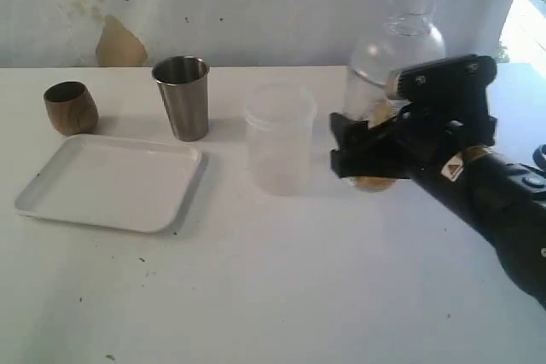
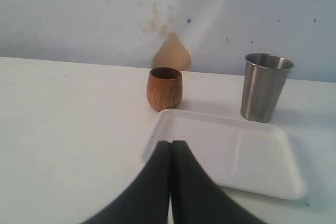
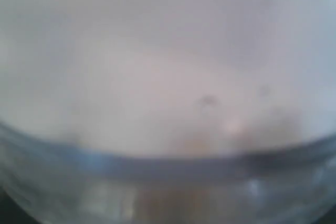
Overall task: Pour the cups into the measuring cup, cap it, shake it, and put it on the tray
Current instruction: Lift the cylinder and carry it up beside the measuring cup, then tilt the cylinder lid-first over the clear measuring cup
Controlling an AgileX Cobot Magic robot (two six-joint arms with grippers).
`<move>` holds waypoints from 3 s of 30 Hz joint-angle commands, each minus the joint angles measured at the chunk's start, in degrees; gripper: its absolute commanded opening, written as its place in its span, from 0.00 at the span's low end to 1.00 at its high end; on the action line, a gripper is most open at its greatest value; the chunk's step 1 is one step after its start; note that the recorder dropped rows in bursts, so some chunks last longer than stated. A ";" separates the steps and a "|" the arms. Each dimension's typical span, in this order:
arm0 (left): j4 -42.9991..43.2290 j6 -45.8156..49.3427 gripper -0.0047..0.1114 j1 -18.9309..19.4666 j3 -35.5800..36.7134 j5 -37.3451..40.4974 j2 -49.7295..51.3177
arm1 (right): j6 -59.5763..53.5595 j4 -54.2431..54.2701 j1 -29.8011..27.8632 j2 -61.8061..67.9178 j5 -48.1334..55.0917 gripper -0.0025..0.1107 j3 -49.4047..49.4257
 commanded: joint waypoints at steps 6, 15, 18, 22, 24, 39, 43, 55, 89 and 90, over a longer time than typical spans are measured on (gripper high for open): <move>0.23 -0.20 0.04 -0.17 0.25 -0.81 -0.27 | -12.08 8.36 2.18 -3.28 -2.92 0.02 0.91; 0.23 -0.20 0.04 -0.17 0.25 -0.81 -0.27 | 3.75 -8.37 -4.27 -3.71 0.81 0.02 0.60; 0.23 -0.20 0.04 -0.17 0.25 -0.81 -0.27 | 10.36 -19.00 -2.32 -4.57 -0.58 0.02 0.72; 0.23 -0.20 0.04 -0.17 0.25 -0.81 -0.27 | 1.51 -2.03 -6.10 -4.69 -0.81 0.02 0.72; 0.23 -0.20 0.04 -0.17 0.25 -0.81 -0.27 | 15.87 -27.51 -4.16 -6.48 2.28 0.02 0.72; 0.23 -0.20 0.04 -0.17 0.25 -0.85 -0.27 | 10.86 -22.41 -5.29 -8.52 5.12 0.02 0.61; 0.38 -0.20 0.04 -0.19 0.25 -0.85 -0.27 | -1.81 -2.77 -6.49 -6.97 1.89 0.02 0.61; 0.38 -0.20 0.04 -0.08 0.25 -0.84 -0.27 | 16.78 -33.06 -5.09 -7.26 0.70 0.02 0.48; 0.38 -0.20 0.04 -0.10 0.25 -0.87 -0.27 | -17.39 -10.88 -15.96 17.73 5.77 0.02 -23.12; 0.38 -0.20 0.04 -0.10 0.25 -0.87 -0.27 | -17.39 -10.88 -15.96 18.96 5.77 0.02 -24.20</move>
